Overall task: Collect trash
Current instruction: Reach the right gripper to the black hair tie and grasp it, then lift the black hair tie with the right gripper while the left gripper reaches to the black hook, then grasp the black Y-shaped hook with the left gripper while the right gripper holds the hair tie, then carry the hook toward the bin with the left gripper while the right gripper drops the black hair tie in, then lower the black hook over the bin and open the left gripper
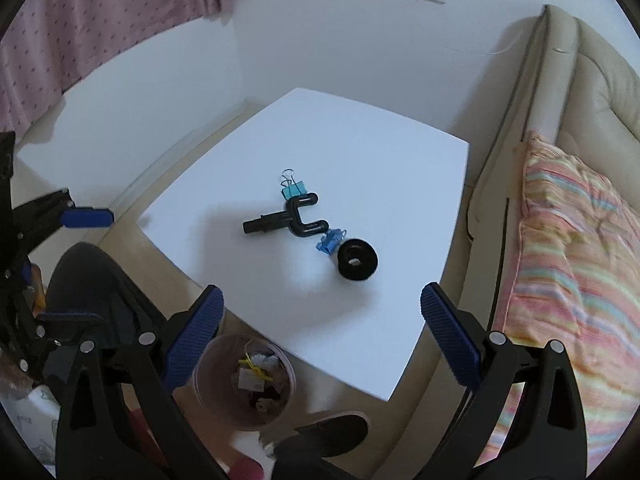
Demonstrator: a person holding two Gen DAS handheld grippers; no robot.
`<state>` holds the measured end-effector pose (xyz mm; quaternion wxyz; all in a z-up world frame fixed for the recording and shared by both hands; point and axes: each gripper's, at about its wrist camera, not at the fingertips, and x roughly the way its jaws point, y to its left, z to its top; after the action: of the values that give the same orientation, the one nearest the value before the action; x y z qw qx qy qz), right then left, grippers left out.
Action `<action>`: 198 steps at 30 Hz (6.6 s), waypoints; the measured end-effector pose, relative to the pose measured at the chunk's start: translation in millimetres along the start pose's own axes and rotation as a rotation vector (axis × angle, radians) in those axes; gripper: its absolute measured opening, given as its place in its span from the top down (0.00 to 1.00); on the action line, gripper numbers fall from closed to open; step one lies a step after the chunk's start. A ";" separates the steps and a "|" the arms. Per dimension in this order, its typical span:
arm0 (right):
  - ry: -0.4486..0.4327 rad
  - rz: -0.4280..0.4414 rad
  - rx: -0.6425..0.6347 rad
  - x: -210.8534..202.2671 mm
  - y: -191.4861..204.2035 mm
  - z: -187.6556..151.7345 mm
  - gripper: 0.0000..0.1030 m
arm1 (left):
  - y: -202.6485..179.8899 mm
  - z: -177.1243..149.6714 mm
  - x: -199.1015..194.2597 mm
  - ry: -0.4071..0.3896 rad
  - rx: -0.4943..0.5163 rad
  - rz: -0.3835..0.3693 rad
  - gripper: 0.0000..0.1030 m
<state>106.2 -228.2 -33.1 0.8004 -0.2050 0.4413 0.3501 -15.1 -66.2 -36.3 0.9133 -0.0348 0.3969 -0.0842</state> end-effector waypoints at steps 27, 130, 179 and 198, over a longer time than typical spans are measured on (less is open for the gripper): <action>0.263 0.081 -0.102 106.6 -29.2 32.4 0.34 | 23.0 -4.2 6.2 0.026 -0.062 0.001 0.07; 0.058 0.088 0.023 24.7 -25.7 4.5 0.69 | 19.4 86.2 111.7 0.268 0.200 0.024 0.84; 0.030 0.175 -0.001 3.6 110.6 -89.4 0.69 | 2.5 -50.8 -22.9 0.099 0.033 0.059 0.84; 0.022 0.151 0.008 7.7 108.5 -85.8 0.07 | 1.8 -49.6 -23.5 0.100 0.034 0.040 0.84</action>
<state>-19.7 -207.2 -86.9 0.7676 -0.1718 0.4658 0.4054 -66.9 -59.9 -53.5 0.8943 -0.0069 0.4411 -0.0745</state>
